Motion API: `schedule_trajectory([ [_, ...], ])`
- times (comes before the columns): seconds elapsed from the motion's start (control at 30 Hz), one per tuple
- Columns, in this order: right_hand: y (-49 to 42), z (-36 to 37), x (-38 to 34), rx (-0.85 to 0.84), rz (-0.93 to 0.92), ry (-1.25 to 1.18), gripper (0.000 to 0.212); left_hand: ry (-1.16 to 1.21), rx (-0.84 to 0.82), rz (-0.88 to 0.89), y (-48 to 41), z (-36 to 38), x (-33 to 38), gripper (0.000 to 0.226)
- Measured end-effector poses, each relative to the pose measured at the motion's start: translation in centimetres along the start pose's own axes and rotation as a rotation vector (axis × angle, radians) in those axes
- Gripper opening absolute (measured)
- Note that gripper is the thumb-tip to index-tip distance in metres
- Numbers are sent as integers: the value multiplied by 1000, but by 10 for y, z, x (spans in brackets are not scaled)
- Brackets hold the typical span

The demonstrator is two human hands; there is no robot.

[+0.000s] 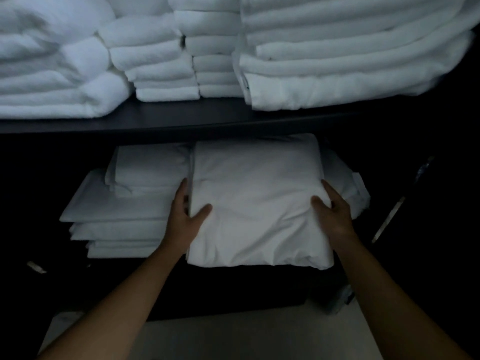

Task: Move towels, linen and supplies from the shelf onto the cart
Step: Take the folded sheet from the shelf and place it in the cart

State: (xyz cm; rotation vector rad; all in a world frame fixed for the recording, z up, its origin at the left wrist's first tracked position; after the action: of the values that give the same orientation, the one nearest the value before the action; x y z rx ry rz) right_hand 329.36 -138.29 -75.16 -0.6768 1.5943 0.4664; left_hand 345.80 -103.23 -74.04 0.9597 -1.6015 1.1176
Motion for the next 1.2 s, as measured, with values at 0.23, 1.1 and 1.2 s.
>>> schedule_trajectory([
  [0.23, -1, -1, -1, -59, -41, 13, 51, -95, -31, 49, 12, 12, -14, 90],
  [1.1, 77, -11, 0, -181, -241, 77, 67, -93, -129, 65, 54, 23, -8, 60],
  [1.2, 79, -14, 7, -103, -243, 83, 59, -92, -84, 42, 55, 24, -20, 62],
])
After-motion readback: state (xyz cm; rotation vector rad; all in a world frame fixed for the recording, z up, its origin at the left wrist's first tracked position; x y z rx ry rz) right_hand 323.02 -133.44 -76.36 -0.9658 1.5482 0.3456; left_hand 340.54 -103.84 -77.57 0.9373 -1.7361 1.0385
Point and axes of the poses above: each hand's wrist, its own y-axis away from the middle knuckle, its own z-axis out of the palm, x = y × z, the point moved 10 cm from there along -y, towards the middle knuckle, and after that the axes turned 8 degrees about y, right-handed, at the moved point
